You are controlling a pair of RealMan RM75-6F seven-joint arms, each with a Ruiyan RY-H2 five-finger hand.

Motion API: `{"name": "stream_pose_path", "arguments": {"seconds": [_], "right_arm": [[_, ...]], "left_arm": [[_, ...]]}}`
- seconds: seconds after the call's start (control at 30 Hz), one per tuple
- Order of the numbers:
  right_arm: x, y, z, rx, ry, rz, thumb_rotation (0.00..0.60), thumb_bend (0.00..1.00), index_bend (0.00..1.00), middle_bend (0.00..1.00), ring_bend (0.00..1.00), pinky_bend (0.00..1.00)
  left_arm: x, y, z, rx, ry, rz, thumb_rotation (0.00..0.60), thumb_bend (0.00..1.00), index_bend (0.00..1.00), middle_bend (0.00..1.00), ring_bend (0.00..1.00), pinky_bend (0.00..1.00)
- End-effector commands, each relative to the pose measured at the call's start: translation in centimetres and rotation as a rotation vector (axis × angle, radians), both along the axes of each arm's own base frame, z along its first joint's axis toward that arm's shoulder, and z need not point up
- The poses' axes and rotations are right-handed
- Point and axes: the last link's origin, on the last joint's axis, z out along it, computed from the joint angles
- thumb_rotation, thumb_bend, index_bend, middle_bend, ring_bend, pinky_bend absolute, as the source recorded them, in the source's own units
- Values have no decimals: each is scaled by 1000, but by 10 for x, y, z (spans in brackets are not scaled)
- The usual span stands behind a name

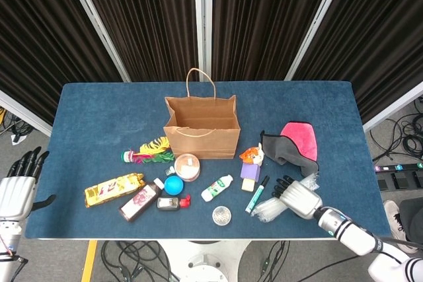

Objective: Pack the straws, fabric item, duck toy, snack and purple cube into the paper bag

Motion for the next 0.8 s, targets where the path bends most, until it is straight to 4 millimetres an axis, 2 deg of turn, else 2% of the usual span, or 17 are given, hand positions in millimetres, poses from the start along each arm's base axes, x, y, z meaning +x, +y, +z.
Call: {"name": "stream_pose_path", "arguments": {"seconds": [0.03, 0.13, 0.3, 0.5, 0.63, 0.8], "right_arm": [[4, -1, -2, -26, -38, 30, 600, 49, 474, 385, 269, 330], [1, -1, -3, -31, -37, 23, 600, 90, 542, 431, 314, 392], [2, 3, -7, -24, -39, 21, 600, 106, 560, 439, 320, 406], [9, 9, 2, -64, -106, 44, 600, 170, 695, 537, 432, 520], [24, 7, 23, -133, -176, 89, 600, 189, 722, 554, 449, 542], [63, 4, 69, -235, -326, 121, 600, 192, 722, 555, 449, 544]], "left_arm": [[0, 0, 0, 1, -6, 0, 600, 63, 85, 34, 0, 165], [-1, 1, 0, -1, 7, -2, 600, 63, 84, 34, 0, 165], [-1, 0, -3, -7, 11, -2, 600, 64, 84, 34, 0, 165], [3, -3, 1, 2, 5, -12, 600, 64, 85, 34, 0, 165], [7, -4, 3, 6, -6, -21, 600, 63, 84, 34, 0, 165], [11, -5, 3, 0, -7, -29, 600, 64, 84, 34, 0, 165]]}}
